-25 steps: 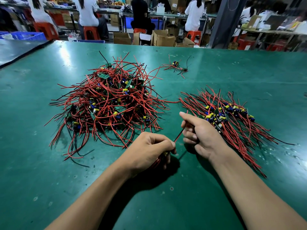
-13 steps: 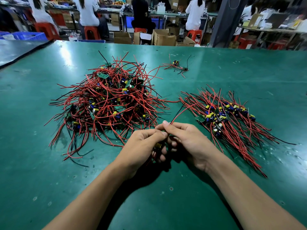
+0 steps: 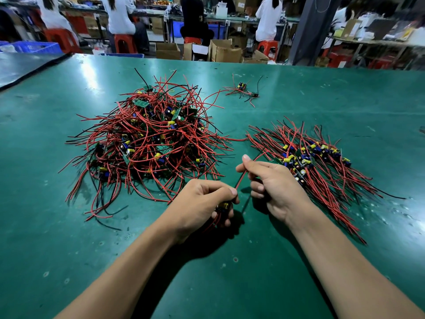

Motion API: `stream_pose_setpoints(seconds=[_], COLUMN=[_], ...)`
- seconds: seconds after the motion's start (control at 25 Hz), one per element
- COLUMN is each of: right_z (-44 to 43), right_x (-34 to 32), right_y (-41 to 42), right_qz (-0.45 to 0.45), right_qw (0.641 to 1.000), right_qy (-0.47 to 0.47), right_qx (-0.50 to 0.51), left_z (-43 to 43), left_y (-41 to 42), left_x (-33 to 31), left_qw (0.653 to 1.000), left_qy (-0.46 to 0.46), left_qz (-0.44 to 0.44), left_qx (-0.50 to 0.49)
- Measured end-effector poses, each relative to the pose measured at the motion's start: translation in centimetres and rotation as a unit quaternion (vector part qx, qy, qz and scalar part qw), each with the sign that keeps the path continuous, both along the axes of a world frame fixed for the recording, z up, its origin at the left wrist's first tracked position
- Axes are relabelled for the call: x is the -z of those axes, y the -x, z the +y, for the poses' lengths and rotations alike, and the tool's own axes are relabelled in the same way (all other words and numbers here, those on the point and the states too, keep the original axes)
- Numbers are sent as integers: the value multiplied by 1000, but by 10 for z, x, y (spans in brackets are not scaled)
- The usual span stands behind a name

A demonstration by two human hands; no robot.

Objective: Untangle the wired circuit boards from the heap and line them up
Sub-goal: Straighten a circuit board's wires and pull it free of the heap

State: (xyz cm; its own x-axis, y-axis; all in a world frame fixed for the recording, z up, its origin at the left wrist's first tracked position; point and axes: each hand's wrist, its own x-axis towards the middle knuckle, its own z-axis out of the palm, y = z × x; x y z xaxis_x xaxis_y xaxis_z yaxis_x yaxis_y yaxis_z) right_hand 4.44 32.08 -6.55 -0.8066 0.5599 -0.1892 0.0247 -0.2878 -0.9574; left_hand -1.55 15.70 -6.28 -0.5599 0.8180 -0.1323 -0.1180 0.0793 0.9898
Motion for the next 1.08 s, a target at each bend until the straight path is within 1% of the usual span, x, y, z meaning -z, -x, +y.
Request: stream_pose_setpoints(seconds=[0.12,0.2,0.44,0.6,0.68,0.76,0.8,0.92,1.0,1.08], right_z=[8,12,17,23,24,21,18,3,-9,-15], right_x=[0,-2,-9,-14,-14,-12,-10,-3,1,2], right_y=[1,2,3,1,-1,0,0,1,0,-3], right_qz=[-1,1,22,36,41,42,39,31,26,5], right_qw=[999,997,985,954,945,954,964,995,1000,994], right_qy=[22,55,167,296,325,298,262,85,-13,-79], right_qx=[49,62,40,13,-5,7,22,46,2,-70], left_z=[1,2,1,1,0,0,-1,-1,0,0], left_y=[-2,-2,-3,-3,-4,-4,-4,-4,-3,-3], left_x=[0,-1,-2,-2,-2,-2,-1,1,2,2], left_qw=[999,999,999,999,998,998,999,1000,1000,1000], left_qy=[11,14,19,15,16,16,14,10,3,-3], left_qz=[30,40,45,43,51,52,47,29,14,-1], left_qx=[-3,-5,-1,14,24,22,17,-5,-18,-24])
